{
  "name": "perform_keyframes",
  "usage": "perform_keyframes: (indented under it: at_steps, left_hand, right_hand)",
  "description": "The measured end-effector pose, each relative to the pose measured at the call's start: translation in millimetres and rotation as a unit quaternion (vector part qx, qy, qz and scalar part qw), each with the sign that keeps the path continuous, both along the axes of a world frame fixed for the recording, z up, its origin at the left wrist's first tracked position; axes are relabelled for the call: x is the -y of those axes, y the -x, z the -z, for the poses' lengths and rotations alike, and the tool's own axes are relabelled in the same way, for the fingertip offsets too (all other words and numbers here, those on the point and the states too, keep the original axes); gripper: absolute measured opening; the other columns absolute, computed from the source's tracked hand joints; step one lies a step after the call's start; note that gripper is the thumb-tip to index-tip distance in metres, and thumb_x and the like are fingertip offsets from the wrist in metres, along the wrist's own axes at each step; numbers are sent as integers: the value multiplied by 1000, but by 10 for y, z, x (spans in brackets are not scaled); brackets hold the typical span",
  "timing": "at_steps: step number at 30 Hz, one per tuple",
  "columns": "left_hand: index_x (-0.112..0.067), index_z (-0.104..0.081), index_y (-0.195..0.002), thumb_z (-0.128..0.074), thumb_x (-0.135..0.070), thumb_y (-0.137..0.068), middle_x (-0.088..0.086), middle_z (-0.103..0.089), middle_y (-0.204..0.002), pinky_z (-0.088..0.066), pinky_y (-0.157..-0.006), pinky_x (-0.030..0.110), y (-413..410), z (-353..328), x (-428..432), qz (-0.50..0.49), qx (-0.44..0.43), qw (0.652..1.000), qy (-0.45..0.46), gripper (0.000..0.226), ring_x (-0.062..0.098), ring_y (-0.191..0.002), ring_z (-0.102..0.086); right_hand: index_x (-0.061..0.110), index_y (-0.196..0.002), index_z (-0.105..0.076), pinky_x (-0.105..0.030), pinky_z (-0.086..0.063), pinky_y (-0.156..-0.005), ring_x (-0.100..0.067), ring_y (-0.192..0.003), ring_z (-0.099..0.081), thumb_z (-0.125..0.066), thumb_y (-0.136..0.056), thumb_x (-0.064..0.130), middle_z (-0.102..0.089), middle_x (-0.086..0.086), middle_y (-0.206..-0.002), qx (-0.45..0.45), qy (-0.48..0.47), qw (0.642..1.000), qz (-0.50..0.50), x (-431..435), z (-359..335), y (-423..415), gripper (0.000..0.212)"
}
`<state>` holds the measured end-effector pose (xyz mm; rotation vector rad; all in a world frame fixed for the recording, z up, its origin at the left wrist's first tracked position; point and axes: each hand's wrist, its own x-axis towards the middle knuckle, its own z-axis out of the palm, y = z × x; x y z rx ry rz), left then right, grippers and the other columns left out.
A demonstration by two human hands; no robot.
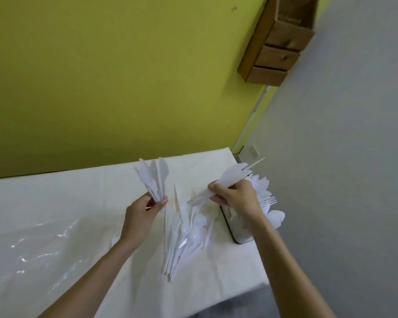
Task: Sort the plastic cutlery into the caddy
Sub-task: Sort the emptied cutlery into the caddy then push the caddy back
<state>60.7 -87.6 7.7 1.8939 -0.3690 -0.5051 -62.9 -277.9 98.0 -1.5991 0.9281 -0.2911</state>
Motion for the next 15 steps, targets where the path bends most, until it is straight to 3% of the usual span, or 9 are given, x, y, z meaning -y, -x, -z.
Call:
perform_keyframes:
  at_steps: [2, 4, 7, 9, 15]
  left_hand:
    - [-22, -70, -90, -67, -38, -86, -6, -73, -84, -49, -72, 24, 52, -147, 263, 26, 2, 1000, 17, 16, 6, -82, -67]
    - [-22, -71, -91, -68, -38, -86, -7, -73, -85, -50, -75, 26, 110, -237, 463, 39, -4, 999, 32, 17, 4, -83, -67]
    - [-21, -71, -92, -69, -35, -85, -8, -74, -88, -50, -76, 27, 255, -310, 754, 57, -7, 997, 46, 17, 4, -87, -67]
    - [-20, -72, -93, -69, -35, -85, -9, -74, -90, -51, -79, 29, 355, -338, 935, 63, -16, 996, 56, 17, 6, -89, -67]
    - [-23, -73, -89, -70, -35, -84, -4, -74, -83, -52, -76, 38, 647, -392, 1534, 57, -64, 992, 90, 13, 14, -81, -67]
  right_hand:
    - [-6, -90, -72, -26, -61, -70, -26, -75, -74, -76, -81, 6, -75, -19, -89, 19, -55, 997, 44, 387, -231, 160, 15]
    - [-8, -90, -70, -28, -62, -71, -29, -76, -74, -76, -80, 4, -74, -23, -89, -9, -55, 997, 61, 725, -278, 263, 17]
    - [-3, -78, -71, -44, -61, -77, -24, -69, -74, -80, -75, 12, -75, -15, -72, -74, 55, 989, 118, 1069, -191, 396, 18]
    - [0, -71, -72, -42, -61, -69, -17, -61, -71, -77, -74, 16, -73, -7, -62, -116, 156, 972, 131, 1148, -138, 451, 17]
    - [-2, -78, -70, -37, -55, -62, -27, -71, -67, -77, -78, 21, -72, -13, -75, -196, 253, 947, -6, 1116, 107, 446, 25]
